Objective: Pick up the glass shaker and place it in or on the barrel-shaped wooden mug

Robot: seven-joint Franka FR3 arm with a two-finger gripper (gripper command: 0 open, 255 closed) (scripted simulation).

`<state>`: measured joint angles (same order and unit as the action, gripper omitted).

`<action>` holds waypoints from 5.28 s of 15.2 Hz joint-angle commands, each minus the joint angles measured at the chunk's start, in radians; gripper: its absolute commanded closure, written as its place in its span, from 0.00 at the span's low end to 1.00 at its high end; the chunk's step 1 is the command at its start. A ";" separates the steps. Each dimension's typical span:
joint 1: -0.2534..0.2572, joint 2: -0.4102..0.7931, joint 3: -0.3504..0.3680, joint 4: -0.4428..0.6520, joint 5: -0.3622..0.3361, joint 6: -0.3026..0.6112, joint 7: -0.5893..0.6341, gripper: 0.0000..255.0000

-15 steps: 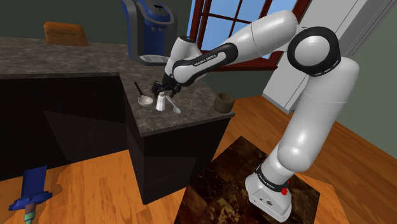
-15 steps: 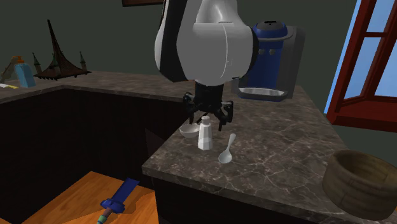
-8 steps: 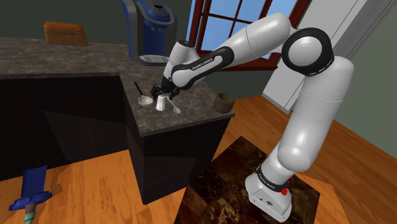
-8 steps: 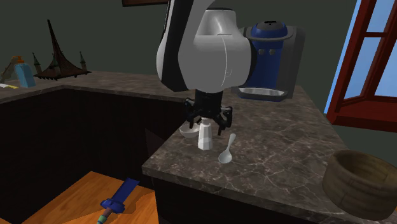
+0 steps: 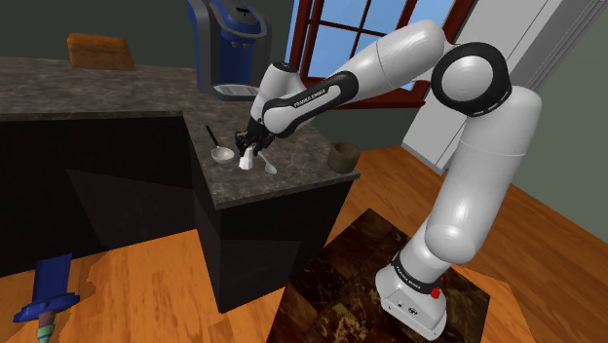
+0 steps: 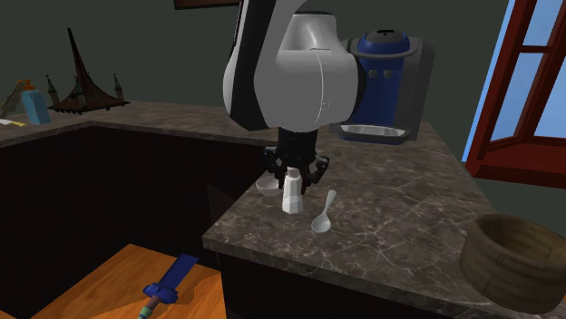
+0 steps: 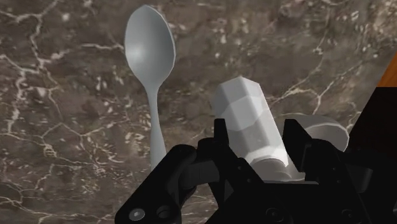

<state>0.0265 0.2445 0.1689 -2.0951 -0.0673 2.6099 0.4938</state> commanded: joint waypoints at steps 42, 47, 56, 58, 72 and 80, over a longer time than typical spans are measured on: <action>-0.054 -0.289 -0.022 0.103 0.106 -0.389 -0.137 1.00; -0.097 -0.403 -0.082 -0.018 0.150 -0.387 -0.262 1.00; -0.168 -0.561 -0.219 -0.163 0.178 -0.418 -0.482 1.00; -0.185 -0.587 -0.252 -0.182 0.177 -0.429 -0.531 1.00; -0.267 -0.645 -0.427 -0.256 0.159 -0.438 -0.771 1.00; -0.261 -0.612 -0.438 -0.336 0.174 -0.327 -0.796 1.00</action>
<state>-0.2352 -0.3741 -0.2655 -2.4209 0.1039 2.2658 -0.2960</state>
